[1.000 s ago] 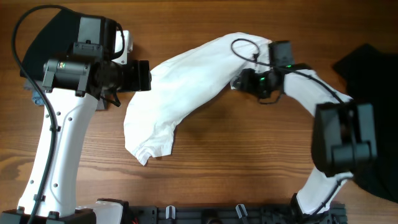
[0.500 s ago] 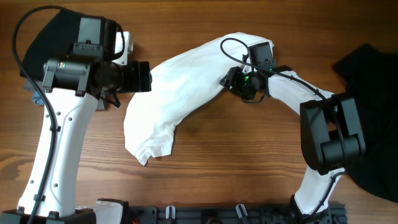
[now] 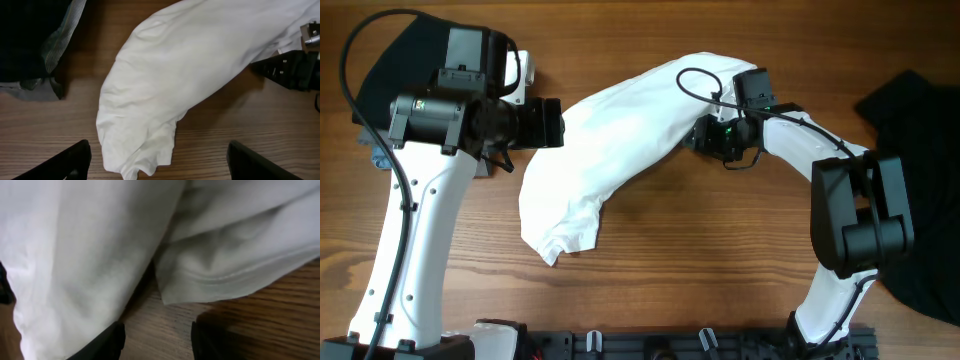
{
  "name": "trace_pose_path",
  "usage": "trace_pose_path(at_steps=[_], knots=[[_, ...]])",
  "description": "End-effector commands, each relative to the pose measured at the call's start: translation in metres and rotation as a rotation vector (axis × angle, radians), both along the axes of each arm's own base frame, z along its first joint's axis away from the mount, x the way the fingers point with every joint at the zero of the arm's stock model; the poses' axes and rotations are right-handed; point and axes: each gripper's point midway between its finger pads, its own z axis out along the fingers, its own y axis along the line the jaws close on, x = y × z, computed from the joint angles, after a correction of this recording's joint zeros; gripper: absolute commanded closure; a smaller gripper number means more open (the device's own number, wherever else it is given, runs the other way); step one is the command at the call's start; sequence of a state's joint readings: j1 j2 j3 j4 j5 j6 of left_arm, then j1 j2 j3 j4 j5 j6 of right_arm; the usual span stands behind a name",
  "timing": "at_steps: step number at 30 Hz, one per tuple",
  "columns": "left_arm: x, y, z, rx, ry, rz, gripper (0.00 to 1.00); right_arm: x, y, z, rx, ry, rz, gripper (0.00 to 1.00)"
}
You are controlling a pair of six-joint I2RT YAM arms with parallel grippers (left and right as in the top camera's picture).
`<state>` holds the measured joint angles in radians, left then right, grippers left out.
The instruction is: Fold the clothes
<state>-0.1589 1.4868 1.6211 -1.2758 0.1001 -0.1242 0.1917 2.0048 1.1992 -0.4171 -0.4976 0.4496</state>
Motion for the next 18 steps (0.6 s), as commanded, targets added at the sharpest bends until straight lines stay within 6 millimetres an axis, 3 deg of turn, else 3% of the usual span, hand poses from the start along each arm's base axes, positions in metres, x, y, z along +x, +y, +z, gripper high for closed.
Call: trace_pose_path(at_steps=[1,7,15,17,18], knots=[[0.002,-0.003,0.005,-0.007,-0.019,-0.022,0.14,0.002,-0.024,-0.03,-0.115,0.069,-0.172,0.56],[0.002,-0.003,0.005,-0.007,-0.018,-0.022,0.14,0.015,-0.033,-0.032,-0.17,0.028,-0.244,0.69],[0.002,-0.003,0.005,-0.007,-0.018,-0.022,0.13,0.015,-0.033,-0.045,-0.177,0.036,-0.23,0.61],[0.002,-0.003,0.005,-0.007,-0.018,-0.022,0.14,0.016,-0.032,-0.044,-0.174,0.026,-0.223,0.7],[0.002,-0.003,0.005,-0.007,-0.018,-0.022,0.14,0.017,-0.032,-0.044,-0.176,0.021,-0.217,0.81]])
